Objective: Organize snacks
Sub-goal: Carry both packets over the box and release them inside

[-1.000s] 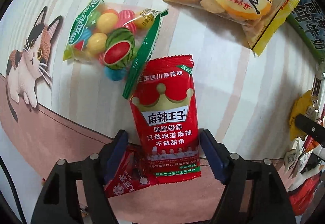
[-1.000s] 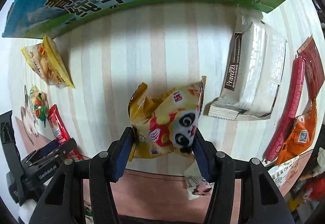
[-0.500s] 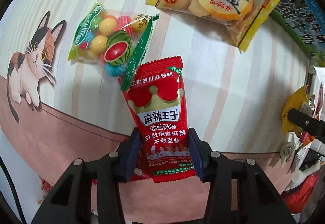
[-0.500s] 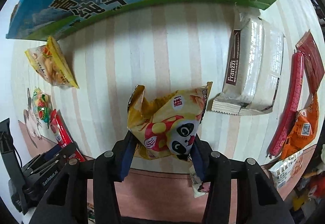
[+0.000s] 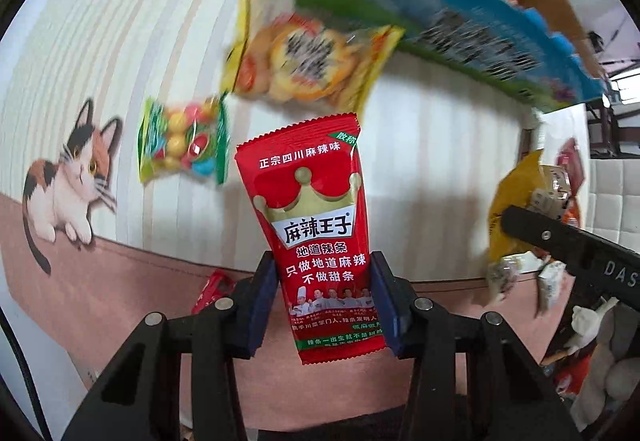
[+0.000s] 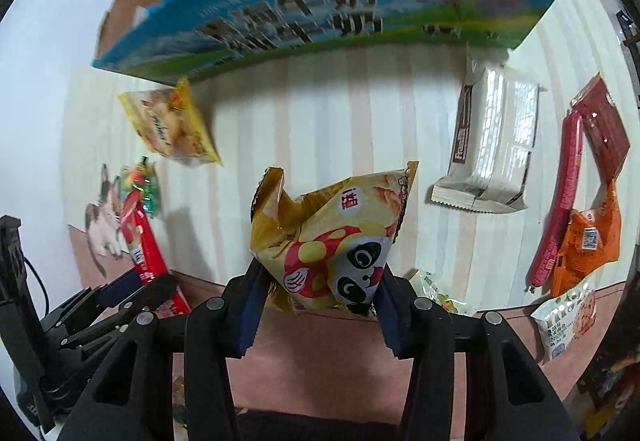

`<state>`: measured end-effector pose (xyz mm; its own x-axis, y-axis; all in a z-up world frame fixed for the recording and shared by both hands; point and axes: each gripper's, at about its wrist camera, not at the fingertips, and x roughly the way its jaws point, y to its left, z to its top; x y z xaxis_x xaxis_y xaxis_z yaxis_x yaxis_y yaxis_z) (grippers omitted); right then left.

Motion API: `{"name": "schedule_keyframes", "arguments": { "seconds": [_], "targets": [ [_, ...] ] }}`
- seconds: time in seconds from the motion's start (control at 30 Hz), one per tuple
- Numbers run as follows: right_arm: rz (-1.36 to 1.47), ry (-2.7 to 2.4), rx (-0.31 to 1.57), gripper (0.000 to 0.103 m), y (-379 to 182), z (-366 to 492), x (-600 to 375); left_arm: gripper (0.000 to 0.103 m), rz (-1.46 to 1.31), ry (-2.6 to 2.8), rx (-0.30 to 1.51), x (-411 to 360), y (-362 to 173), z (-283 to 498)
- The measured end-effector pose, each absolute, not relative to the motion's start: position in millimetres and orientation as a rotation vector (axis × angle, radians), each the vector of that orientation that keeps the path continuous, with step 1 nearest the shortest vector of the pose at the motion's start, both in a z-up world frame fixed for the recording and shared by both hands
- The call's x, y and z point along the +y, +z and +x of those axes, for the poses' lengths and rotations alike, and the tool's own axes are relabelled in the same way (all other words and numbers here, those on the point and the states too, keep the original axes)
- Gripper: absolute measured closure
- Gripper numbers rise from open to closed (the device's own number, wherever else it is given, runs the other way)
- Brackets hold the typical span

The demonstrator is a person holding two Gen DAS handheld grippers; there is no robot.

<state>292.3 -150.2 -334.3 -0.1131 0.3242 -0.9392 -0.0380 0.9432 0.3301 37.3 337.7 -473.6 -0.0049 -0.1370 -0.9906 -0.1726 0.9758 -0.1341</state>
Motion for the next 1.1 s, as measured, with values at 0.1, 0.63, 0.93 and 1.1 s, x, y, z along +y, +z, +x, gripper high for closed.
{"name": "schedule_keyframes", "arguments": {
  "seconds": [0.1,0.63,0.93,1.1],
  "targets": [
    [0.252,0.334,1.622,0.051,-307.8,295.5,-156.7,0.061,-0.238,-0.011,1.533,336.7,-445.2,42.8],
    [0.281,0.259,1.377,0.051,-197.0,429.2,-187.9,0.06,-0.069,-0.078,1.323,300.1,-334.8,234.9],
    [0.268,0.113,1.428,0.051,-239.4,547.1,-207.0,0.06,-0.026,-0.017,1.456,306.8,-393.6,344.9],
    [0.256,0.094,1.466,0.051,-267.0,575.7,-206.5,0.059,-0.027,-0.006,1.539,307.0,-429.8,374.1]
  ]
}}
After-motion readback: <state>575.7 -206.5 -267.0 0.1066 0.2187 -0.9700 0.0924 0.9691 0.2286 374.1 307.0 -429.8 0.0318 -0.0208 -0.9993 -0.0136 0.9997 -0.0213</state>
